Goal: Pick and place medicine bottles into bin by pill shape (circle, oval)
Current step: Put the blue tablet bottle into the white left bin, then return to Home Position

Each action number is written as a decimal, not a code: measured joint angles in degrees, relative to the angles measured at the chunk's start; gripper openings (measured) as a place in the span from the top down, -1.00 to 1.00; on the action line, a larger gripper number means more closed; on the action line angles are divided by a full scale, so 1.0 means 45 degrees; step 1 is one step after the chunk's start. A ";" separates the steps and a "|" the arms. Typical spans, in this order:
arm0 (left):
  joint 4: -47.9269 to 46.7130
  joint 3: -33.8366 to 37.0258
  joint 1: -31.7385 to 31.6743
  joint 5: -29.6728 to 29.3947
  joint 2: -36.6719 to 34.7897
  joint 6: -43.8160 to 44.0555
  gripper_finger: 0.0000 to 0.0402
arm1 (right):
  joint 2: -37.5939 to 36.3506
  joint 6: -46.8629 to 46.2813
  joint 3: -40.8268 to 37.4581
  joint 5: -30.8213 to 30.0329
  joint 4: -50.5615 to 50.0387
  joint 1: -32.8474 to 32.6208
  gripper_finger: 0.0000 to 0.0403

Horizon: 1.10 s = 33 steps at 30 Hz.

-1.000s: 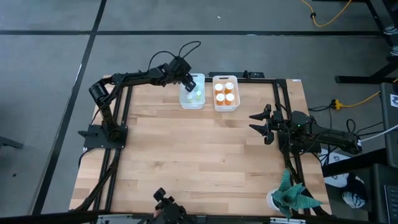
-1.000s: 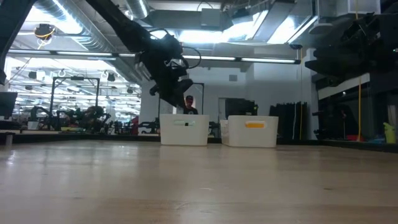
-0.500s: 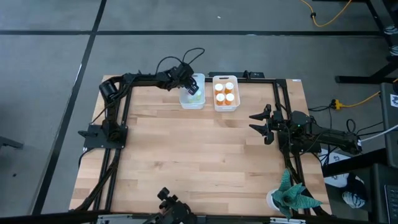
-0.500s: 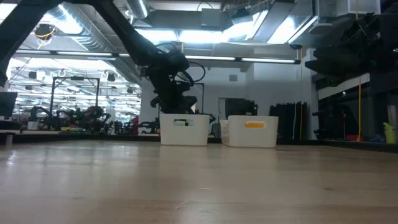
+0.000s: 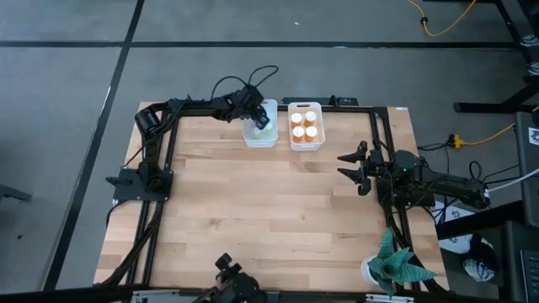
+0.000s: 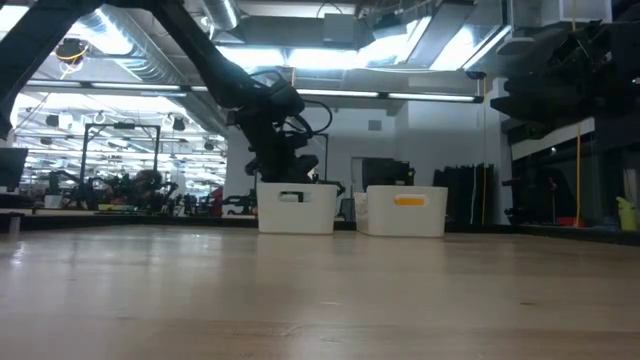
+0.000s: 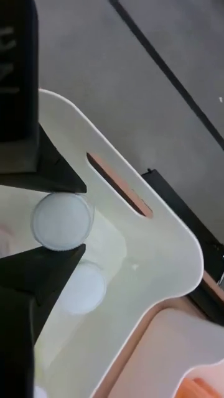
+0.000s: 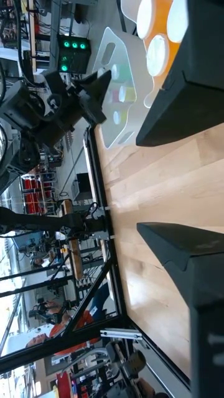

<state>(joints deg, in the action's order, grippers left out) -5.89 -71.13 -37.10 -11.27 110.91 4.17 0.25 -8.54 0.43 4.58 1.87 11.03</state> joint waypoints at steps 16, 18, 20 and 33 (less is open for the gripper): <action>0.0063 0.0000 0.0015 0.0063 -0.0330 -0.0497 0.08 | 0.0000 0.0000 -0.0005 0.0000 0.0000 0.0000 -0.05; 0.0109 0.0000 0.0055 0.0059 -0.0714 -0.0497 0.08 | -0.0003 0.0000 -0.0005 0.0000 0.0000 0.0000 -0.05; 0.0087 0.0000 0.0100 0.0055 -0.1220 -0.0567 0.08 | -0.0005 0.0000 -0.0005 0.0000 0.0000 0.0000 -0.05; -0.7138 0.0009 0.1402 0.0507 -0.7307 0.0131 0.09 | -0.0005 0.0000 -0.0005 0.0000 0.0000 -0.0003 -0.05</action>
<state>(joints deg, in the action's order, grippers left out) -38.01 -71.09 -30.79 -8.99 78.03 4.76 0.23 -8.54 0.40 4.58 1.87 11.01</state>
